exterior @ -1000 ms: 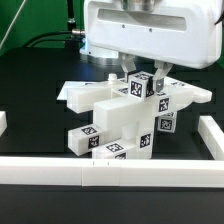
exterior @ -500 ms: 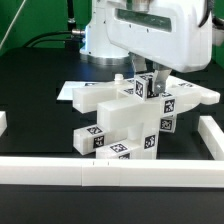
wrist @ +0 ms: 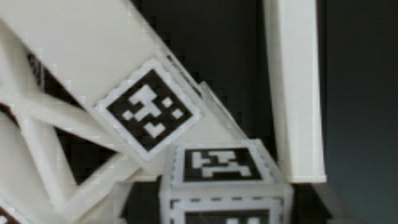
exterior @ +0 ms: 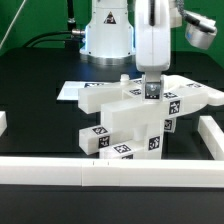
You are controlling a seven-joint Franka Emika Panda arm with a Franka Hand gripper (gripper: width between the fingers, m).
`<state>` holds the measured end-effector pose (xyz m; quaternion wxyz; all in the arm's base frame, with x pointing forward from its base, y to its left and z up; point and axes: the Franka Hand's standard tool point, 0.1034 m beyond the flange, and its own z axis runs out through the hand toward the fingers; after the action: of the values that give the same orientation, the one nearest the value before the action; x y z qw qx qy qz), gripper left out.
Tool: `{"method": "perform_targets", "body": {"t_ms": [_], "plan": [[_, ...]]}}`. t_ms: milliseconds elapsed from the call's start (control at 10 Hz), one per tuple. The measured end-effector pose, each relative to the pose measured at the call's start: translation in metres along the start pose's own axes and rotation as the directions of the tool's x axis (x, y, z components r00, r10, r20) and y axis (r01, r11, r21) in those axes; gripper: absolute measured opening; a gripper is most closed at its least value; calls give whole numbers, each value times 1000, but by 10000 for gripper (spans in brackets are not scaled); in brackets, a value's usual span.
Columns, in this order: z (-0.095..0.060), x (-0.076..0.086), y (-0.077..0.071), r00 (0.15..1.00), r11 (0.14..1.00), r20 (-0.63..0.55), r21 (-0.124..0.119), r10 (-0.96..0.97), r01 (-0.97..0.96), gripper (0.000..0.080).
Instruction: Assemble chair
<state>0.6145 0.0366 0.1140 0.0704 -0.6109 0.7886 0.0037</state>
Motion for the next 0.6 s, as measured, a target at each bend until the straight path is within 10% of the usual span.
{"method": "perform_targets", "body": {"t_ms": [300, 500, 600], "plan": [[0, -1, 0, 999, 999, 5, -2, 48, -48, 284], [0, -3, -1, 1000, 1000, 10, 1, 5, -5, 558], [0, -3, -1, 998, 998, 8, 1, -60, 60, 558]]}}
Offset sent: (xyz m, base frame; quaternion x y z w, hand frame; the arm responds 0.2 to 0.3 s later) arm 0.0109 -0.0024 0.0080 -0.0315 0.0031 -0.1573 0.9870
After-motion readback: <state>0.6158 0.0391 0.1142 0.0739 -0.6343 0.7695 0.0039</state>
